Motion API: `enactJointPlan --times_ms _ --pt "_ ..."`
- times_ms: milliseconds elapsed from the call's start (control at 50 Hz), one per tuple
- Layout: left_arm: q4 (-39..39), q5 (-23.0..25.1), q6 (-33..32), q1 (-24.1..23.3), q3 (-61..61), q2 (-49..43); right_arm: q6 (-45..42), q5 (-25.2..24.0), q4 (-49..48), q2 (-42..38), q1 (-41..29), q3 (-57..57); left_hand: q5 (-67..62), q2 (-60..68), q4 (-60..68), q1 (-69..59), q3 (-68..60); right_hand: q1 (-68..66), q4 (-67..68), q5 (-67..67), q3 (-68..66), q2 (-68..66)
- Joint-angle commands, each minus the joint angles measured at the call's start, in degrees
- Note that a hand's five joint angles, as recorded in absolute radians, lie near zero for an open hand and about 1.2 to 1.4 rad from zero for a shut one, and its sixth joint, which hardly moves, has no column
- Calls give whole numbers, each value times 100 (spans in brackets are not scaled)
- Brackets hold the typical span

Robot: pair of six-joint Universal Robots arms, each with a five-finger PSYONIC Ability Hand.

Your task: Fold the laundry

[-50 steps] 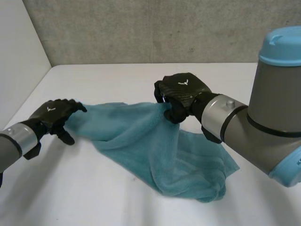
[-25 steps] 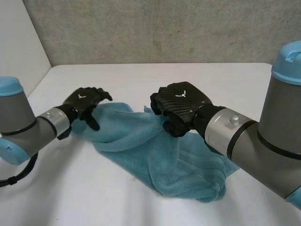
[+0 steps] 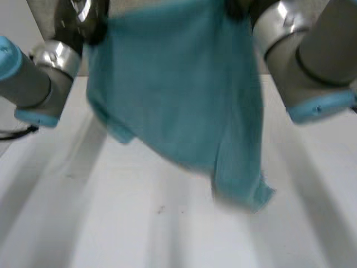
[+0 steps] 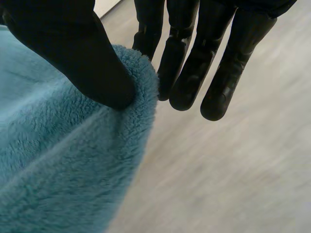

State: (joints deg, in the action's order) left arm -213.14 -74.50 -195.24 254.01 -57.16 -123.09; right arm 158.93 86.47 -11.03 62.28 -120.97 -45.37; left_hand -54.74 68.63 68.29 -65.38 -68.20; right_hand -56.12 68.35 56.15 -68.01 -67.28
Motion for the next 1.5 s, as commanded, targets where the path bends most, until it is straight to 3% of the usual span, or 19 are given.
enactJointPlan --times_ms 20,120,200,300,420,460,520,540,600,720,860,940,1120,1500 --pt "-229 -381 406 -142 -134 863 -126 90 -1437 932 -5 -873 -1526 1137 1171 -1462 -1180 -2388 1165 1385 -1199 -1272" --pt "-202 -346 548 -124 -1339 1357 -126 -191 -1384 1470 21 -2123 -1526 1137 1171 -1462 -1180 -2388 1165 1385 -1199 -1272" --pt "-44 -311 504 -142 -2620 1621 -249 -508 -699 1788 65 -3206 -1526 1137 1171 -1462 -1180 -2388 1165 1385 -1199 -1272" --pt "53 -267 452 -203 -3783 1753 -775 -623 952 1928 83 -4373 -1526 1137 1171 -1462 -1180 -2388 1165 1385 -1199 -1272" --pt "106 -267 -171 -361 -4681 1701 -1110 -666 2875 1534 48 -5025 -1526 1137 1171 -1462 -1180 -2388 1165 1385 -1199 -1272" --pt "149 -276 -549 -370 -4952 1701 -1119 -667 3124 1428 30 -5016 -1526 1137 1171 -1462 -1180 -2388 1165 1385 -1199 -1272" --pt "237 -276 -770 -370 -5147 1701 -1119 -746 3195 1392 39 -4964 -1526 1137 1171 -1462 -1180 -1199 -23 197 -11 -83" --pt "264 -276 -787 -370 -5191 1701 -1049 -868 3160 1409 48 -4842 -1526 1137 1171 -1462 -1180 283 -1506 -1285 1472 1399" --pt "334 -284 -796 -370 -5279 1709 -1005 -930 3125 1471 74 -4613 -1526 1137 1171 -1462 -1180 2261 -3484 -3263 3450 3377" --pt "606 -284 -840 -362 -5437 1815 -566 -983 2905 1629 416 -3989 -1526 1137 1171 -1462 -1180 3862 -5085 -4865 5051 4979" --pt "1063 -284 -840 -326 -5498 1999 -714 -1150 2800 1402 461 -3233 -1526 1137 1171 -1462 -1180 4167 -5389 -5169 5355 5283" --pt "1221 -284 -840 -326 -5604 2017 -1636 -1510 2852 524 443 -2539 -1478 1089 1123 -1414 -1132 3898 -5121 -4900 5087 5014" --pt "1222 -284 -840 -335 -5666 2008 -3138 -1510 2852 -1214 417 -1038 -1394 1005 1039 -1329 -1048 2790 -4013 -3793 3979 3906" --pt "1222 -276 -840 -326 -5666 2008 -3913 -1519 2791 -2818 417 107 -1209 820 854 -1144 -863 2503 -3725 -3505 3692 3619"
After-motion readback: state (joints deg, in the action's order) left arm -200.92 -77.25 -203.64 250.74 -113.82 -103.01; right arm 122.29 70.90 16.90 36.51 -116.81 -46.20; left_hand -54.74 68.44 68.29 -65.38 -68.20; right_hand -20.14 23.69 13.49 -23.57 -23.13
